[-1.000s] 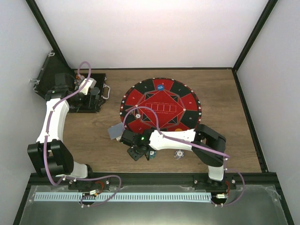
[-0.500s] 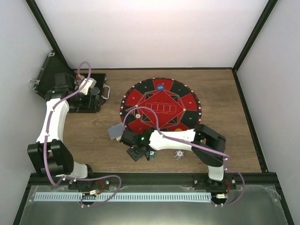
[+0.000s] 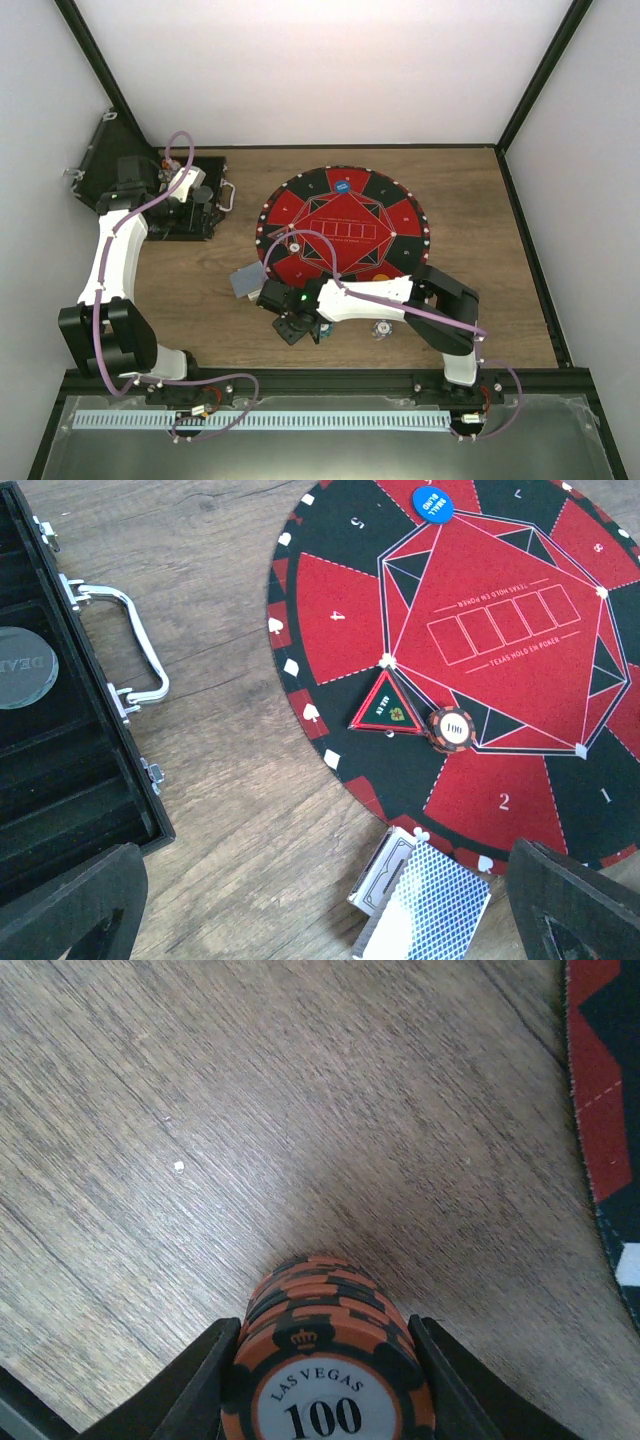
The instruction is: Distribute texas hold em gaming equipment
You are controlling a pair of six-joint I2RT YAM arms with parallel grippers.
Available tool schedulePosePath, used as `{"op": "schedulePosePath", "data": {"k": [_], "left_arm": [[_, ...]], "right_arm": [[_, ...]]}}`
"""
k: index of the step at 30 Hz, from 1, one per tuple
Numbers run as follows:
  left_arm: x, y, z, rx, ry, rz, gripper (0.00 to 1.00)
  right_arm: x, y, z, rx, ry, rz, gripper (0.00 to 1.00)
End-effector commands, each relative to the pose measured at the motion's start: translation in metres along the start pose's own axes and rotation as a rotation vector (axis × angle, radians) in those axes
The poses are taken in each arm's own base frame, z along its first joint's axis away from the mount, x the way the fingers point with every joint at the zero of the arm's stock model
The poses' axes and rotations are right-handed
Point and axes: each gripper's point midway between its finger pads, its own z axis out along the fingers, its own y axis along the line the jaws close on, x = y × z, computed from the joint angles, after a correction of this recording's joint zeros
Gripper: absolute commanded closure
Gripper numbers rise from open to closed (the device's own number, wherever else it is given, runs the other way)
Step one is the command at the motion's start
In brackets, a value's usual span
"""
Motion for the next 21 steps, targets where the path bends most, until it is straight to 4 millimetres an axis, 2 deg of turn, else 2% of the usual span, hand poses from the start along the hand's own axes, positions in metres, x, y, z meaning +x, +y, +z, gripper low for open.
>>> {"op": "schedulePosePath", "data": {"k": [1, 5, 8, 21], "left_arm": [[-0.012, -0.004, -0.014, -0.010, -0.038, 0.038, 0.00], [-0.012, -0.005, -0.014, -0.008, -0.037, 0.038, 0.00], [-0.012, -0.005, -0.014, -0.007, -0.039, 0.038, 0.00], [-0.011, -0.006, -0.013, 0.001, -0.035, 0.035, 0.00]], "right_arm": [[-0.004, 0.004, -0.005, 0.000, -0.018, -0.001, 0.63], [-0.006, 0.006, -0.008, -0.004, -0.017, -0.005, 0.53], [-0.007, 0.006, -0.009, -0.006, -0.018, -0.004, 0.48], [-0.019, 0.006, -0.023, 0.000, -0.059, 0.001, 0.48]]}}
